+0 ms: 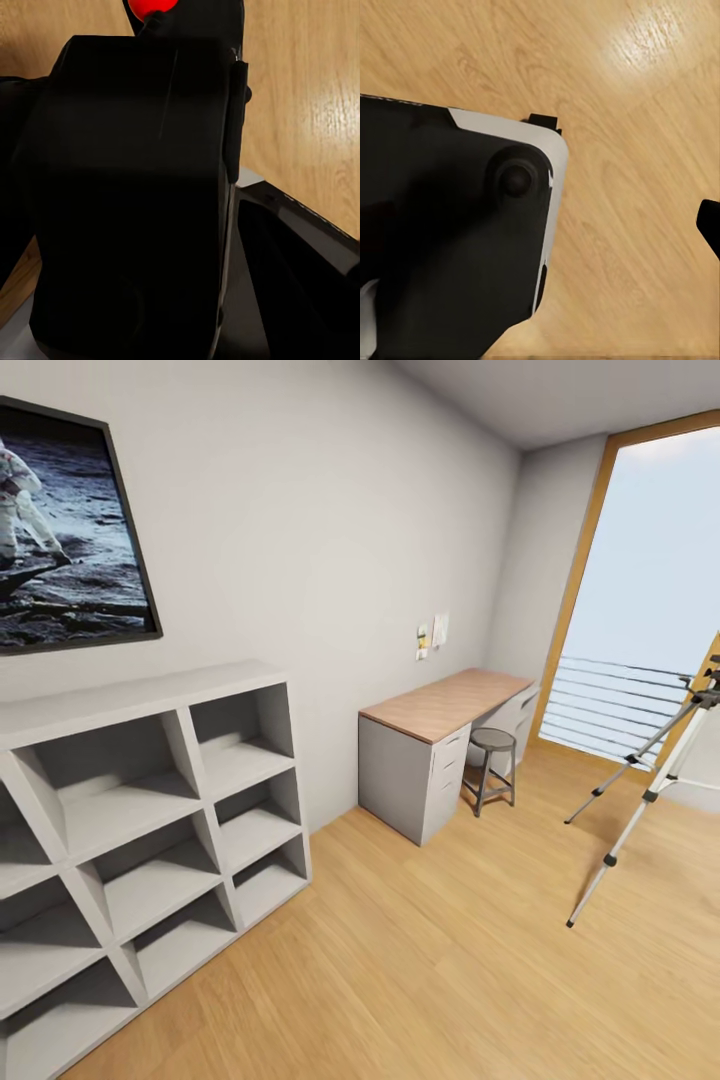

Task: Attach the digital camera to the camera tripod in the bedroom.

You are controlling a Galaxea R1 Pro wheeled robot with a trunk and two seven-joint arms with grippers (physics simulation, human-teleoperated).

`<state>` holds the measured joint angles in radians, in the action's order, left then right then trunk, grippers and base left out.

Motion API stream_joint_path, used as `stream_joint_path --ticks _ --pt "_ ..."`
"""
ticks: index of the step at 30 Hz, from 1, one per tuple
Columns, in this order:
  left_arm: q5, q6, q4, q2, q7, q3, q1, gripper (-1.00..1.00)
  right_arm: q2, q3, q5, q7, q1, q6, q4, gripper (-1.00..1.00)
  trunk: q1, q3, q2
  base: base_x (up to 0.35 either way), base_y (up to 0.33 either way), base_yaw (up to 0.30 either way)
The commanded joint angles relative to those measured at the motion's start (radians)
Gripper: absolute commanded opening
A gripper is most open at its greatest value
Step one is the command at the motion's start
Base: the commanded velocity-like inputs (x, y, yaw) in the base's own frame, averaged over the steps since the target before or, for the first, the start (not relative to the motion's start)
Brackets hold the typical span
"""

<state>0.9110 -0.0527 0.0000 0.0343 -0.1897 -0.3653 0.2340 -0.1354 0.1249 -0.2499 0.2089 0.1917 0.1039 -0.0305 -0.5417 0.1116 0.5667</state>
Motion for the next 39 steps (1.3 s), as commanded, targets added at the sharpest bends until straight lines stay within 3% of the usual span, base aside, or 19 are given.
stream_joint_path --ticks 1,7,12,24,39 --pt "0.008 -0.002 0.0 0.001 -0.004 -0.009 0.001 -1.0 0.0 0.009 -0.009 0.002 0.002 0.004 -0.003 1.0 0.004 -0.001 -0.006 0.0 0.0 0.0" --pt "0.007 -0.001 0.0 0.002 0.016 -0.01 0.001 -1.0 0.003 0.009 -0.008 -0.007 -0.006 -0.001 -0.004 1.0 0.027 -0.02 -0.048 0.0 0.0 0.0" --pt "0.008 -0.002 0.0 -0.001 0.1 -0.009 -0.002 -1.0 0.001 0.01 -0.007 -0.011 -0.032 0.0 -0.005 1.0 0.046 -0.036 -0.083 0.0 0.0 -0.04" --pt "0.007 -0.002 -0.001 -0.005 0.148 -0.011 -0.004 -1.0 0.005 0.013 -0.006 -0.015 -0.042 -0.004 -0.005 1.0 0.092 -0.074 -0.167 0.0 0.0 -0.241" --pt "0.008 -0.002 0.0 -0.005 0.151 -0.011 -0.004 -1.0 0.007 0.012 -0.006 -0.016 -0.043 -0.004 -0.005 1.0 0.092 -0.074 -0.167 0.0 0.0 -0.285"
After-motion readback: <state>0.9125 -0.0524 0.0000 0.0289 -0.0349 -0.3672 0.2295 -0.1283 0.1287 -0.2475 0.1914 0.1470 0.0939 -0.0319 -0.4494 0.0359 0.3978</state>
